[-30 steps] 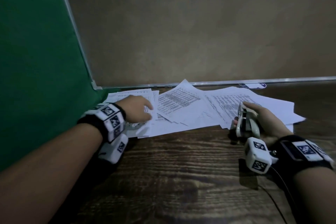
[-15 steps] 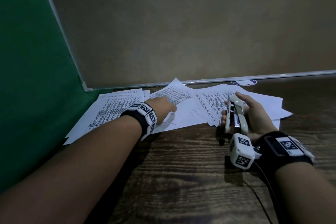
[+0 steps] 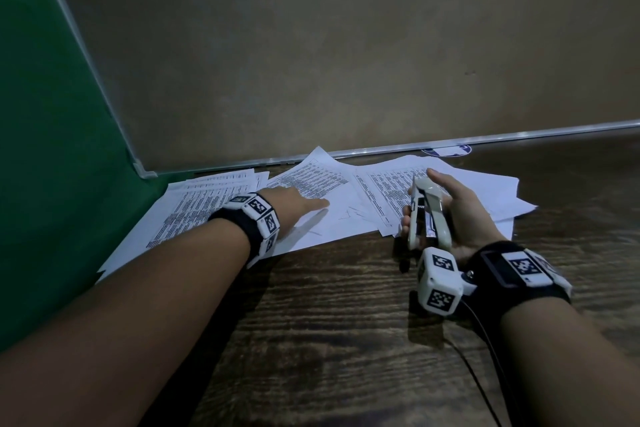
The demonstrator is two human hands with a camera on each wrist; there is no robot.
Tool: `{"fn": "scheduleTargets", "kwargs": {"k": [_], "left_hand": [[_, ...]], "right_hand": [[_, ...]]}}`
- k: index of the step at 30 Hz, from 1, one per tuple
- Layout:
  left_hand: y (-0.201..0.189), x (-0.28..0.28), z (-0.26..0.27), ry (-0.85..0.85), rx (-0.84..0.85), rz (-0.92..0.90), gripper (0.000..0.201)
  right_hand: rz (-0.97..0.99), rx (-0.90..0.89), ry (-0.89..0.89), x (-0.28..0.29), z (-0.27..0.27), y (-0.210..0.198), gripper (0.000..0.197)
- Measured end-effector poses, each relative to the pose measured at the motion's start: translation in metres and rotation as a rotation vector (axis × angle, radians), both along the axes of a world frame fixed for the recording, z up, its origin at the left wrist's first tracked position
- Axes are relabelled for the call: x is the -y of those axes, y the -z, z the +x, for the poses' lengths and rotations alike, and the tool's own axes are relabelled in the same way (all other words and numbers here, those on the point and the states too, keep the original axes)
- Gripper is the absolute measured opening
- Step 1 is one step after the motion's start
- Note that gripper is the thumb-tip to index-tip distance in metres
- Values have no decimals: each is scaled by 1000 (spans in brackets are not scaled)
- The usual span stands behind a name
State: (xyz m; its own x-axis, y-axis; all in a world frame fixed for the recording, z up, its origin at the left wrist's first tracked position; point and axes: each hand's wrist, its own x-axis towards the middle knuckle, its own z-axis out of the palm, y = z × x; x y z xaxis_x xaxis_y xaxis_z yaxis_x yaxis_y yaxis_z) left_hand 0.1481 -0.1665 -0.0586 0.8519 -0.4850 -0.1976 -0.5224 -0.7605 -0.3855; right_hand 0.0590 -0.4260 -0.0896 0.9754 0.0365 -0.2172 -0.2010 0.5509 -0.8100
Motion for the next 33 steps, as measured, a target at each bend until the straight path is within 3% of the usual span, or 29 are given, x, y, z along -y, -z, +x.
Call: {"fn": "scheduleTargets", "kwargs": {"k": [6,10,14,18,21,24,27,31,33], "left_hand": [[7,-2,-2,19,94,-177,39],[-1,6,-1,-48,119,-443,51],[-27,12,-4,38,206,-794,52],[-60,14,-12,122,238,-858,37],[-82,14,-19,98,219,-915,21],[-106,7,-22,-32,178,-953,34],[-130,-7,-35,-100,148,-989,37],[-149,-33,-68,-137,16,-1240,26],[-147,-49,-91,-122,-3,-1297,34]], "right_hand": [[-15,-4,-14,-2,-1,-2,50],[-6,-5,-5,-2,-2,-3,46],[33,30,-5,-3,-5,-4,42],[71,113,-9,-5,-10,-7,39],[155,271,20,-7,-14,-9,36],[231,398,45,-8,-15,-15,41],[226,440,11,-14,-18,-17,32],[131,455,-105,-30,-22,-19,34],[66,463,-195,-43,-24,-24,42]]}}
